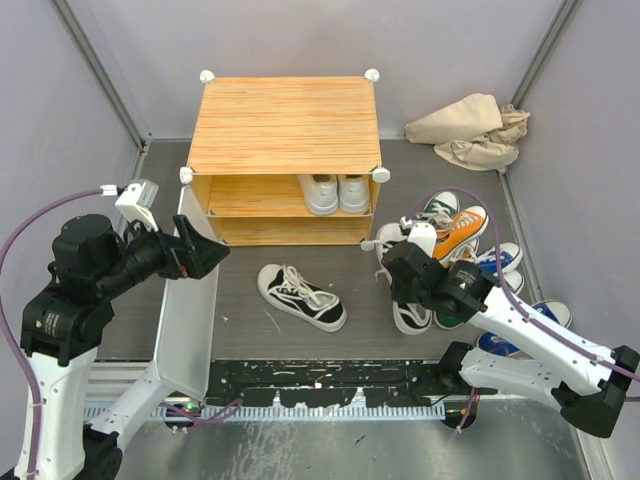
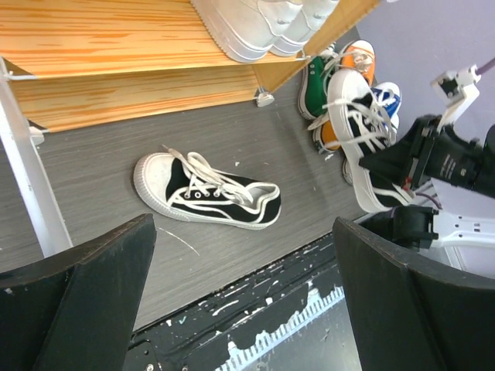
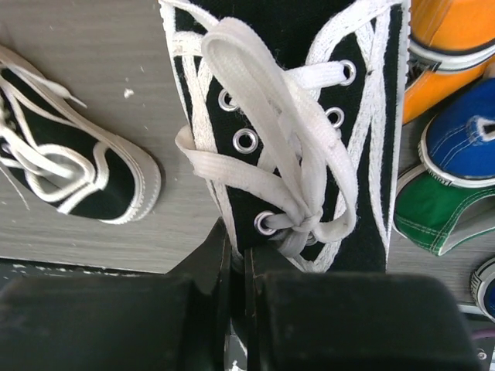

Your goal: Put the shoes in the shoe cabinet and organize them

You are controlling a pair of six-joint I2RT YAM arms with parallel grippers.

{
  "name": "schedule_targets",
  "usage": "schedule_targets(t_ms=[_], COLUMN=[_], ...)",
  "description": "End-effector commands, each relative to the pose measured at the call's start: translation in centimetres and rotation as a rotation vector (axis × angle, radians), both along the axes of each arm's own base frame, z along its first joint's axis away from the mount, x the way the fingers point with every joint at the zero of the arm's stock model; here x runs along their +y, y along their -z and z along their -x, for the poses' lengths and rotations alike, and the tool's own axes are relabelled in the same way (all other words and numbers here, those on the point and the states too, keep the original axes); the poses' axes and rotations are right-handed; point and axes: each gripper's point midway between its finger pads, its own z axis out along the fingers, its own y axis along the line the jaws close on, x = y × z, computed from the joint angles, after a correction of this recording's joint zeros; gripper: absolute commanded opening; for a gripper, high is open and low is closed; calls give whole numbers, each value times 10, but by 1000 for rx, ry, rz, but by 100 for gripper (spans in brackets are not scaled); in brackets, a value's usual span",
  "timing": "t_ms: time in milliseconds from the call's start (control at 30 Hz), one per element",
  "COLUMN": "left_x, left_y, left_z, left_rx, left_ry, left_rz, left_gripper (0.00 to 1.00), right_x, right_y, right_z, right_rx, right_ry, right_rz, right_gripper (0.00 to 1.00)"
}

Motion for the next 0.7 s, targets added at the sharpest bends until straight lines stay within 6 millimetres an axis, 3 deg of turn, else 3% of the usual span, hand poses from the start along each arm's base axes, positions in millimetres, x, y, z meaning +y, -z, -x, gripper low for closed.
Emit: schedule_targets(t_ms=[0, 200, 367, 567, 667], left_x=[7, 6, 5, 10, 13], left_y=[-16, -14, -8, -4, -4], left_z=[-10, -20, -28, -27, -25], left_rx=[-84, -77, -66, -75, -78], left_ry=[-48, -48, -48, -55, -56], left_rz=[-6, -31, -47, -82, -96], left_gripper=[98, 98, 98, 98, 98], right_x=[6, 42, 82, 120, 155], right_y=[7, 58, 90, 93, 82], right_z=[2, 15, 13, -2, 7], right_rx=[-28, 18, 14, -37, -59], right_ry=[-1, -157, -255, -333, -434], right_rz=[-19, 42, 45, 37, 22], right_gripper=[1, 1, 1, 1, 1])
